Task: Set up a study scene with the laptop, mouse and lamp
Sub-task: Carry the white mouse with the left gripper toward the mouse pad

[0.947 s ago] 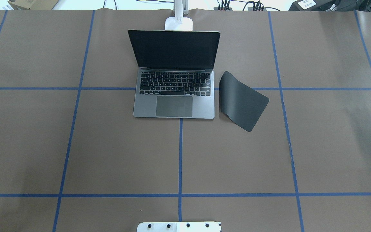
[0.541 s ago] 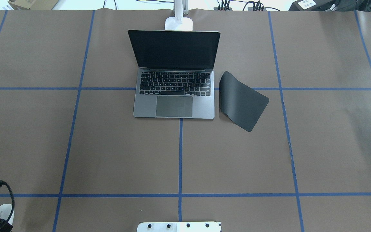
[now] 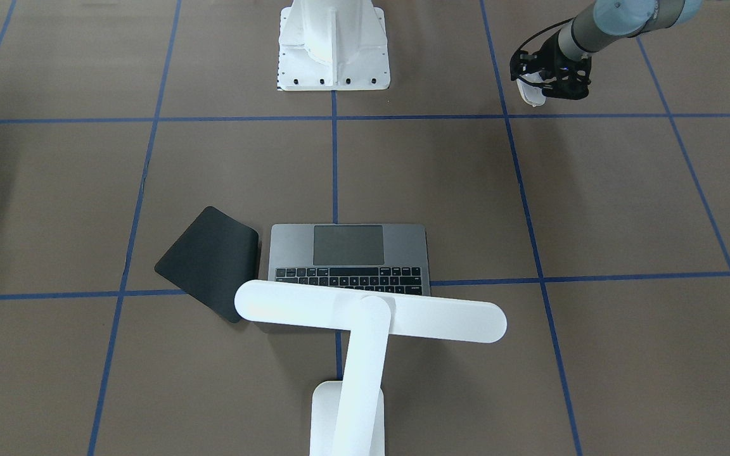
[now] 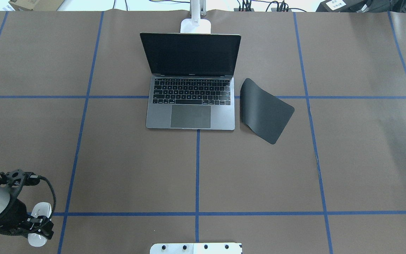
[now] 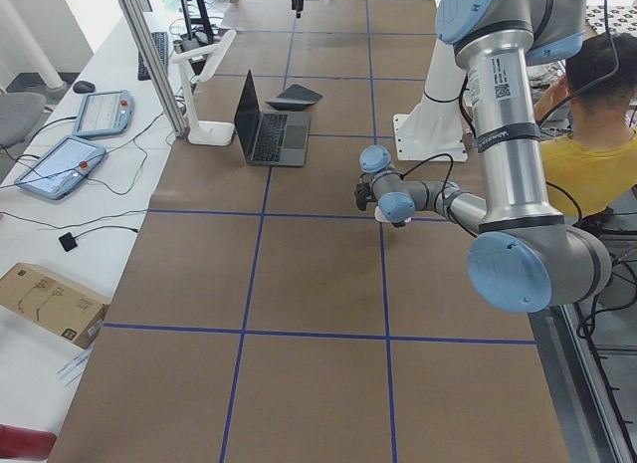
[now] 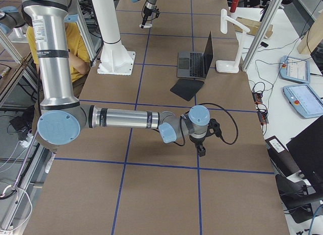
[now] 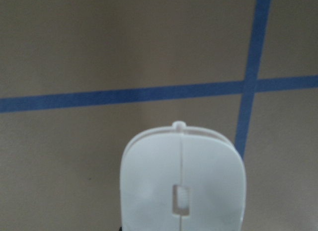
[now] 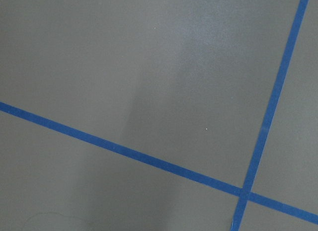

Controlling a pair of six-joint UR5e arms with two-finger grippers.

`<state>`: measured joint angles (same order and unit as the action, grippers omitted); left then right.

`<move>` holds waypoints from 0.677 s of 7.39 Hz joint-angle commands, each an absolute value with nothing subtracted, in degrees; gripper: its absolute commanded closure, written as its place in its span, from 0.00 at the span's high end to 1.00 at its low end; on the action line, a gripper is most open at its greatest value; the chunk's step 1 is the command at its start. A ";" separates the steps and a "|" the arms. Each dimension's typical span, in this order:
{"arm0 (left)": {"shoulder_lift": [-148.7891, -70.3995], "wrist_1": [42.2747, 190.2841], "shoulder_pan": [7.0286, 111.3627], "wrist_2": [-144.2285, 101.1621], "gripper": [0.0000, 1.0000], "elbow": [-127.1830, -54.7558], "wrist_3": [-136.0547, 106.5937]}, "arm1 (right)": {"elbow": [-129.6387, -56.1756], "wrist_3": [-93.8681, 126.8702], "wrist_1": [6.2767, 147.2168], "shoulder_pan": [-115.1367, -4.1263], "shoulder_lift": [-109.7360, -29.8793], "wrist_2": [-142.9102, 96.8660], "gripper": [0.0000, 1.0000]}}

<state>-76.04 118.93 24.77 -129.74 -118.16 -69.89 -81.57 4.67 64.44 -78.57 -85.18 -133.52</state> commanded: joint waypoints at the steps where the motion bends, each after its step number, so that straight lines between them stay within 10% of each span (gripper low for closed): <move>1: -86.87 108.06 26.80 -129.64 0.32 -118.48 -69.87 | -81.47 4.75 64.34 -78.57 -85.25 -133.33 1.00; 5: -107.08 92.05 29.53 -126.68 0.33 -115.34 -69.96 | -81.39 4.92 64.25 -78.57 -85.34 -132.45 1.00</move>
<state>-100.46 96.20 28.88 -128.67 -117.33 -69.89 -81.40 4.88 64.25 -78.57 -85.33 -132.59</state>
